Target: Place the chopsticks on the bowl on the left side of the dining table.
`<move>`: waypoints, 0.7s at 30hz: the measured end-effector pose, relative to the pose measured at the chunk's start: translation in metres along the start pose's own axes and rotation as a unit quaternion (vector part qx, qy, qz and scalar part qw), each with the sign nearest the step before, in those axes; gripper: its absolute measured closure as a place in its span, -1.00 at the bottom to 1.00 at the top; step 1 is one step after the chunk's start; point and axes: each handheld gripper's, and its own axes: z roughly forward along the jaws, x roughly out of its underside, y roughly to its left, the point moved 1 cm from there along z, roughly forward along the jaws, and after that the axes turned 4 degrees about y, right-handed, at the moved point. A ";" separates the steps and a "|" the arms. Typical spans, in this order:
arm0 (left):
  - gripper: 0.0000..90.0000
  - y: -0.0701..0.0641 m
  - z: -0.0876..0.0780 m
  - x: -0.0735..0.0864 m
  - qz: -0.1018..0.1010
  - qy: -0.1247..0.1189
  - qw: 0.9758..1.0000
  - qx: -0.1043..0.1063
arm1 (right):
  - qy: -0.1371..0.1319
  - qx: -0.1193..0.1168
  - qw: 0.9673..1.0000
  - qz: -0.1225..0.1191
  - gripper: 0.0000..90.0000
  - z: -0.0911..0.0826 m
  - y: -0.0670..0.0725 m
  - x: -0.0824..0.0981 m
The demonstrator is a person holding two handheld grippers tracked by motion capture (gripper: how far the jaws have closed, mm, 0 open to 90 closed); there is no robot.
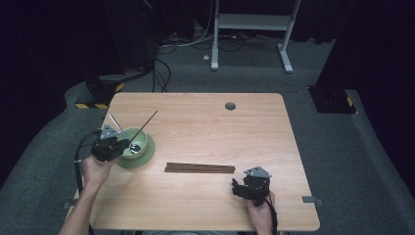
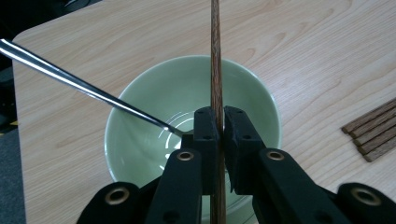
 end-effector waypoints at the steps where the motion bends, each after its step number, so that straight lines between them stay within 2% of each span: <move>1: 0.85 0.001 0.000 0.001 -0.002 0.000 1.000 0.000 | 0.000 0.000 1.000 0.001 -0.62 0.000 0.000 0.000; 14: 0.85 0.018 0.001 0.007 -0.010 0.015 1.000 -0.016 | 0.000 0.000 1.000 0.000 -0.62 0.000 0.000 0.000; 21: 0.85 0.023 0.003 0.009 -0.011 0.022 0.999 -0.020 | 0.000 0.000 1.000 0.001 -0.62 0.000 0.000 0.000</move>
